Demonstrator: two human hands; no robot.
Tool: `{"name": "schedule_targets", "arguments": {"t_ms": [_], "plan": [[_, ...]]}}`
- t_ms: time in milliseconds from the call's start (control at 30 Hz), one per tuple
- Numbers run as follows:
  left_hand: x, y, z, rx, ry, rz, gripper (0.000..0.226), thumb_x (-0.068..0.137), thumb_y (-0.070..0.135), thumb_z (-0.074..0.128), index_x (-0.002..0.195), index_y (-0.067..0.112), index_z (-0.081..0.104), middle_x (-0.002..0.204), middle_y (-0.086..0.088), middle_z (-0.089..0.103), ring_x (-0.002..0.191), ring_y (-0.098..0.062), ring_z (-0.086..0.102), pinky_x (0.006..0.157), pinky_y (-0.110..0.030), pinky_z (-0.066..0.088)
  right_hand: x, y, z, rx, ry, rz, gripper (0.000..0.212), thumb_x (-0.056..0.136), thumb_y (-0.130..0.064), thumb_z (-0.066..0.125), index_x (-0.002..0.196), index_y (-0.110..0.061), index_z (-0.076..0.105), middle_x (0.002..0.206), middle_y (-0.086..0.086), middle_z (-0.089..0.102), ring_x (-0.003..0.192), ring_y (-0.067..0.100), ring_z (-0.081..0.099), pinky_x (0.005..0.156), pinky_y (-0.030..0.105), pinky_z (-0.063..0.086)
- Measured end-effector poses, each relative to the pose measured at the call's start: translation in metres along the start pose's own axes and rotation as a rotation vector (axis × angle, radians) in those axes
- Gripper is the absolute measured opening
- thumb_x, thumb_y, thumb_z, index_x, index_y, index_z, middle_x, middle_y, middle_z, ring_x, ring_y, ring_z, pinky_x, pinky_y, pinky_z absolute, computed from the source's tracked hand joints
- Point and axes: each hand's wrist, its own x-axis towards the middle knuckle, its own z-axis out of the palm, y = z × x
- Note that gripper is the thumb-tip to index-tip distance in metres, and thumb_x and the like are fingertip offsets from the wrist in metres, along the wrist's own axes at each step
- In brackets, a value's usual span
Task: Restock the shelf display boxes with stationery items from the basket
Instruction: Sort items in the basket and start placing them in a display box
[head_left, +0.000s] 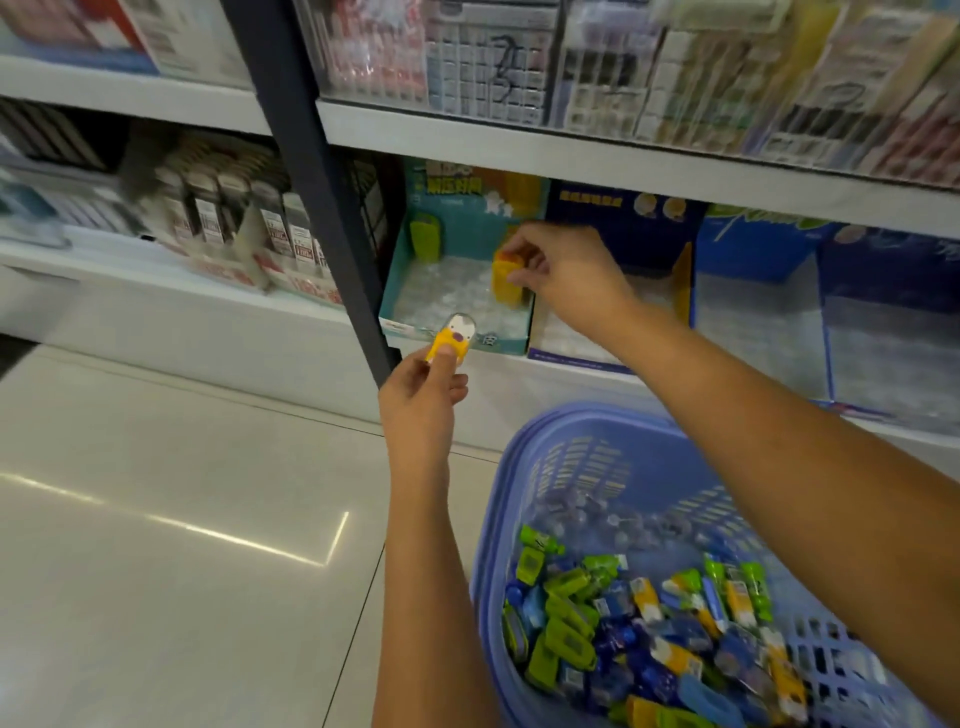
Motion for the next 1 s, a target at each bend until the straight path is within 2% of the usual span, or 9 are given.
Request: {"name": "schedule_targets", "arguments": {"t_ms": [133,267,433,567,667,767,833,900,1000], "plan": [[0.003,-0.006,-0.001,-0.044,-0.006,-0.035,0.009,0.092,0.022,0.059,0.094,0.019,0.067,0.078,0.003,0.066,0.063,-0.004,0.063,0.062,-0.017,0.053,-0.003,0.010,0.007,-0.067,-0.003,-0.005,0.026,0.085,-0.012,0.066,0.111,-0.009,0.064,0.107,0.010,0.063,0.085,0.012,0.050,0.075,0.014,0.034],[0.003,-0.009,-0.003,-0.047,-0.018,-0.050,0.010,0.091,0.023,0.061,0.096,0.019,0.069,0.075,0.005,0.066,0.063,-0.002,0.063,0.063,-0.016,0.052,0.002,0.010,0.006,-0.162,-0.046,-0.058,0.031,0.086,-0.016,0.065,0.116,-0.007,0.064,0.120,0.014,0.059,0.106,0.024,0.056,0.094,0.026,0.041],[0.001,-0.010,-0.008,-0.058,-0.042,-0.056,0.021,0.088,0.025,0.066,0.104,0.013,0.070,0.078,0.002,0.067,0.065,-0.003,0.065,0.063,-0.016,0.052,0.007,0.006,0.010,0.073,-0.051,0.075,0.026,0.089,-0.017,0.061,0.115,-0.012,0.064,0.129,0.007,0.055,0.108,0.013,0.054,0.094,0.016,0.044],[-0.004,-0.005,-0.006,-0.094,-0.076,-0.068,0.021,0.087,0.019,0.067,0.106,0.011,0.068,0.083,-0.003,0.069,0.068,-0.006,0.067,0.065,-0.017,0.054,0.003,0.009,0.017,-0.070,-0.015,0.067,0.027,0.094,-0.031,0.053,0.119,-0.025,0.064,0.130,0.007,0.053,0.115,0.022,0.054,0.101,0.036,0.045],[-0.010,0.003,-0.001,-0.125,-0.126,-0.078,0.026,0.087,0.011,0.066,0.112,0.004,0.065,0.084,-0.006,0.070,0.073,-0.011,0.069,0.068,-0.019,0.056,0.006,0.006,0.015,-0.173,0.000,0.023,0.027,0.095,-0.030,0.052,0.118,-0.022,0.064,0.131,0.007,0.049,0.118,0.022,0.052,0.103,0.036,0.042],[-0.019,0.008,0.007,-0.133,-0.181,-0.072,0.026,0.088,0.009,0.065,0.114,0.004,0.064,0.087,-0.006,0.071,0.080,-0.014,0.072,0.070,-0.018,0.056,-0.011,0.000,0.009,-0.133,-0.057,0.011,0.036,0.095,-0.015,0.049,0.130,-0.014,0.055,0.139,0.013,0.043,0.129,0.028,0.040,0.111,0.035,0.030],[-0.026,0.011,0.013,-0.121,-0.203,-0.045,0.020,0.088,0.011,0.065,0.108,0.011,0.066,0.089,-0.005,0.071,0.082,-0.015,0.072,0.070,-0.018,0.056,-0.034,0.001,0.003,-0.035,0.019,-0.018,0.038,0.095,-0.014,0.047,0.133,-0.015,0.052,0.135,0.011,0.045,0.122,0.022,0.044,0.104,0.019,0.031],[-0.031,0.012,0.020,-0.080,-0.258,0.005,0.014,0.088,0.014,0.066,0.101,0.019,0.069,0.090,-0.005,0.070,0.085,-0.016,0.071,0.074,-0.021,0.056,-0.061,0.001,-0.006,0.232,0.053,0.069,0.028,0.096,-0.023,0.050,0.122,-0.019,0.060,0.113,0.000,0.057,0.097,0.008,0.055,0.083,0.007,0.041],[-0.040,0.013,0.035,0.039,-0.385,0.096,0.018,0.089,0.016,0.064,0.107,0.017,0.069,0.094,-0.005,0.072,0.090,-0.016,0.070,0.079,-0.024,0.057,-0.093,0.008,-0.022,0.615,-0.011,0.169,0.015,0.091,-0.021,0.060,0.105,-0.025,0.064,0.091,-0.004,0.065,0.070,0.008,0.065,0.065,0.017,0.053]]}}
